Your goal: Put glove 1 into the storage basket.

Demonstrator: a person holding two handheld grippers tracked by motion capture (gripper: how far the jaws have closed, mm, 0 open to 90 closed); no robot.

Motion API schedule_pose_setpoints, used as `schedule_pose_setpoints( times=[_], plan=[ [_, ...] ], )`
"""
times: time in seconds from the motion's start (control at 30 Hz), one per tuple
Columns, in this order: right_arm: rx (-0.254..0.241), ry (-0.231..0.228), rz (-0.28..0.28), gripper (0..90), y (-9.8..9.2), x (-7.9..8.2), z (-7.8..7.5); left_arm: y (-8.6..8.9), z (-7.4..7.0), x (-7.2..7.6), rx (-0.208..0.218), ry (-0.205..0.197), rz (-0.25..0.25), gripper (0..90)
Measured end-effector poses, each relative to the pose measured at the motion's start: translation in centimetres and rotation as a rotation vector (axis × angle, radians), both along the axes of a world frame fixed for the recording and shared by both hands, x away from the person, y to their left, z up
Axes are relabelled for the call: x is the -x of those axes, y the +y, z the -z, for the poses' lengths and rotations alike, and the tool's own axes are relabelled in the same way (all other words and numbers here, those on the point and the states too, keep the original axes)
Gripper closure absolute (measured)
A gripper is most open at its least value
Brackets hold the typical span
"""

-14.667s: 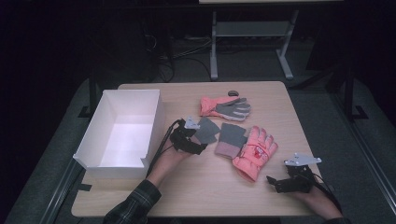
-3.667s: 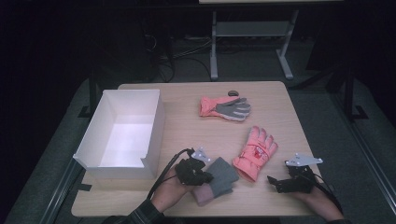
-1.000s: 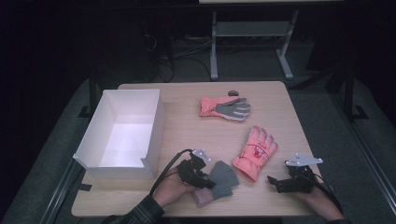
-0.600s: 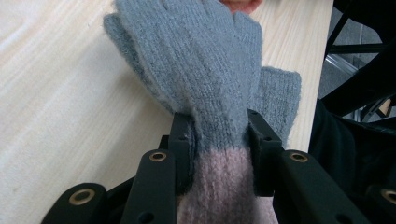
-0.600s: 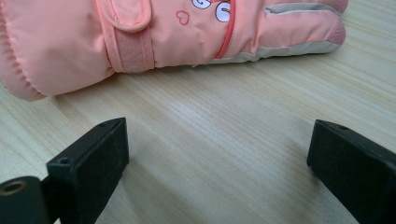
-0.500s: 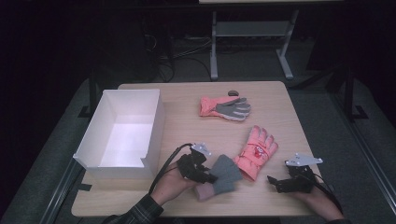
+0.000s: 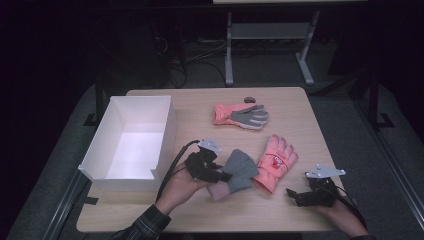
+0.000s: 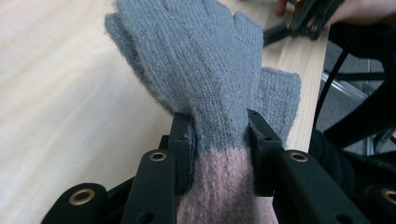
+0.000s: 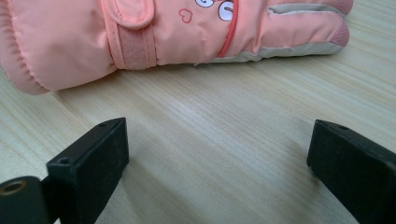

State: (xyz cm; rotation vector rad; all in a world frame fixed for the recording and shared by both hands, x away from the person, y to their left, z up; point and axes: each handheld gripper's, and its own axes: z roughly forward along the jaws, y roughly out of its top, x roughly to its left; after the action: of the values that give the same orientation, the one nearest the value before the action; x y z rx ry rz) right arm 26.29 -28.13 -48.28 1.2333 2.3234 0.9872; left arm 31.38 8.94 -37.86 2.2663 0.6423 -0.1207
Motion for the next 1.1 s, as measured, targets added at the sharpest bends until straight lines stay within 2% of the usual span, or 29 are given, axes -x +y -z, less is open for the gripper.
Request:
schedule_pose_setpoints(
  times=[0.1,0.2,0.4,0.43,0.47,0.67,0.83,0.87,0.97,1.1],
  plan=[
    [0.0,-0.001,-0.001,4.9,0.0,0.0,0.0,0.3,-0.6,-0.1,0.006,-0.007,-0.012,67.8],
    [-0.001,0.002,0.002,4.9,0.0,0.0,0.0,1.2,-2.0,-0.2,0.024,-0.017,-0.051,67.8],
    [-0.001,0.001,0.007,4.9,0.0,0.0,0.0,2.5,-3.7,-0.7,0.043,-0.038,-0.079,67.7],
    [0.0,0.002,0.006,4.9,0.0,0.0,0.0,2.5,-3.7,-0.7,0.043,-0.038,-0.079,67.7],
    [-0.001,0.001,0.007,4.9,0.0,0.0,0.0,3.0,-4.2,-1.0,0.039,-0.055,-0.087,67.7],
    [0.0,0.001,0.008,4.9,0.0,0.0,0.0,4.5,-5.4,-1.8,0.052,-0.064,-0.129,67.7],
    [0.0,0.0,0.008,4.9,0.0,0.0,0.0,5.4,-6.6,-2.3,0.06,-0.077,-0.141,67.7],
    [0.0,0.001,0.008,4.9,0.0,0.0,0.0,5.8,-7.2,-2.6,0.059,-0.092,-0.149,67.7],
    [0.002,-0.003,0.006,4.9,0.0,-0.1,0.0,6.2,-7.7,-2.9,0.048,-0.107,-0.157,67.7],
    [0.0,-0.004,0.007,4.9,0.0,-0.1,0.0,7.7,-8.6,-3.5,0.064,-0.133,-0.182,67.7]
  ],
)
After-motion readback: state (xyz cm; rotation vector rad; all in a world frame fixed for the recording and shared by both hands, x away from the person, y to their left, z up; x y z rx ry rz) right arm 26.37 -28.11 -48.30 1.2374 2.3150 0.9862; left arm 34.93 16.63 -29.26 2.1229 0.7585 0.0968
